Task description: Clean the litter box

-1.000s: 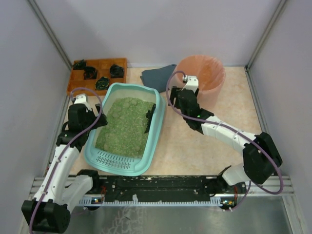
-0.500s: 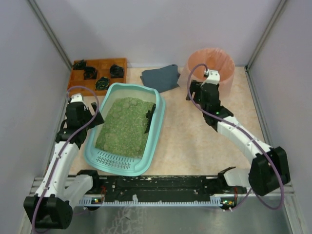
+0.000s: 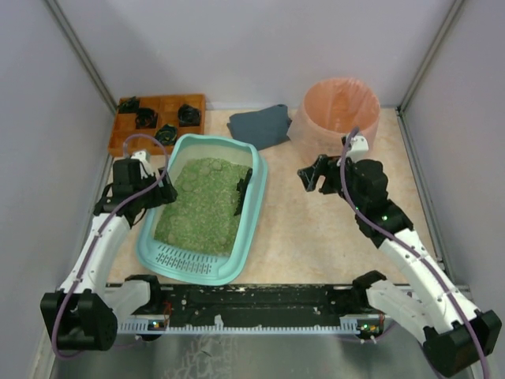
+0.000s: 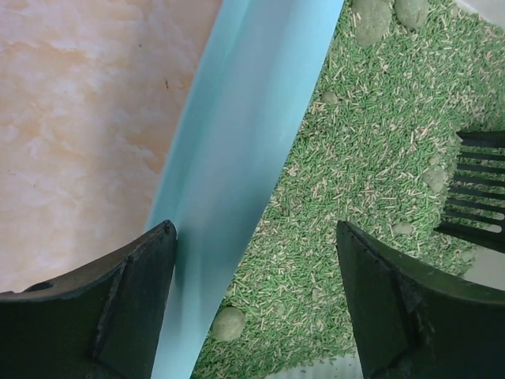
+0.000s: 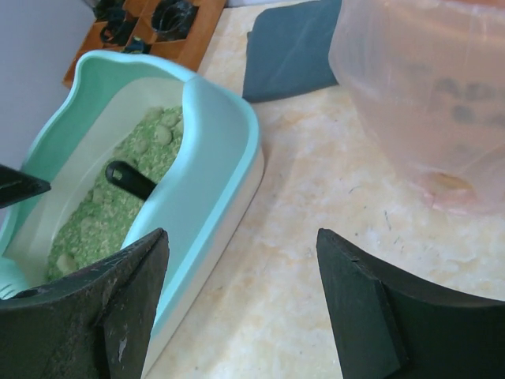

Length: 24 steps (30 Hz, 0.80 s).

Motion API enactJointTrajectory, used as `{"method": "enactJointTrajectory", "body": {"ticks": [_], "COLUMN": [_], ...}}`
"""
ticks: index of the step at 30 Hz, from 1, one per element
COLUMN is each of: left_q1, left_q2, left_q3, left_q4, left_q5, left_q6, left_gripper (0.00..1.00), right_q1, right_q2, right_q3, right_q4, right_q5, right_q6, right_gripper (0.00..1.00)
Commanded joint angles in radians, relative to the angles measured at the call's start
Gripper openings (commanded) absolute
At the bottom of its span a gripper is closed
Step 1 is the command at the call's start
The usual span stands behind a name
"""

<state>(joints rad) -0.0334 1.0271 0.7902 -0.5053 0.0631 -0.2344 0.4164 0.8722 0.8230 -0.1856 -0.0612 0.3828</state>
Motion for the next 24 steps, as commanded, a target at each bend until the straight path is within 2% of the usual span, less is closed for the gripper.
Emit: {"method": "enactJointTrajectory", "body": {"ticks": [1,4,11,16,20,24], "left_q1": [-0.091,-0.219,-0.464,-0.621,-0.672,-0.671], "left_q2": [0.008,0.003,0.016,0.075,0.087,0.023], "left_q3": [0.044,0.044,0.037,0.084,0.105,0.131], "left_q4": [-0.024,-0.039,0.017,0.071,0.098,0.022], "left_q5": [0.151,0.104,0.100,0.070,0.044,-0.133], "left_q6": [-0.020,-0.070,-0.254,-0.310,-0.261,-0.218], "left_gripper": [0.84,0.84,0.84,0.84,0.86,0.90], "right_q1": [0.004,0.004,0.004,0.004,0.004,0.004], "right_q2": [-0.096,-0.167,-0.310,-0.395,-0.417,-0.367], "right_q3": [-0.026,-0.048,-0.079,-0.069,-0.051,0.002], "right_q4": [-0.072,-0.123,-0.259,-0.360,-0.414,-0.460], "right_q5": [-0.056,-0.042,0.000,0.066,0.106,0.096], "right_q6": [0.058,0.070,0.097,0.090,0.072,0.046], "right_gripper": [0.75,0.75,0.75,0.75,0.76,0.76]}}
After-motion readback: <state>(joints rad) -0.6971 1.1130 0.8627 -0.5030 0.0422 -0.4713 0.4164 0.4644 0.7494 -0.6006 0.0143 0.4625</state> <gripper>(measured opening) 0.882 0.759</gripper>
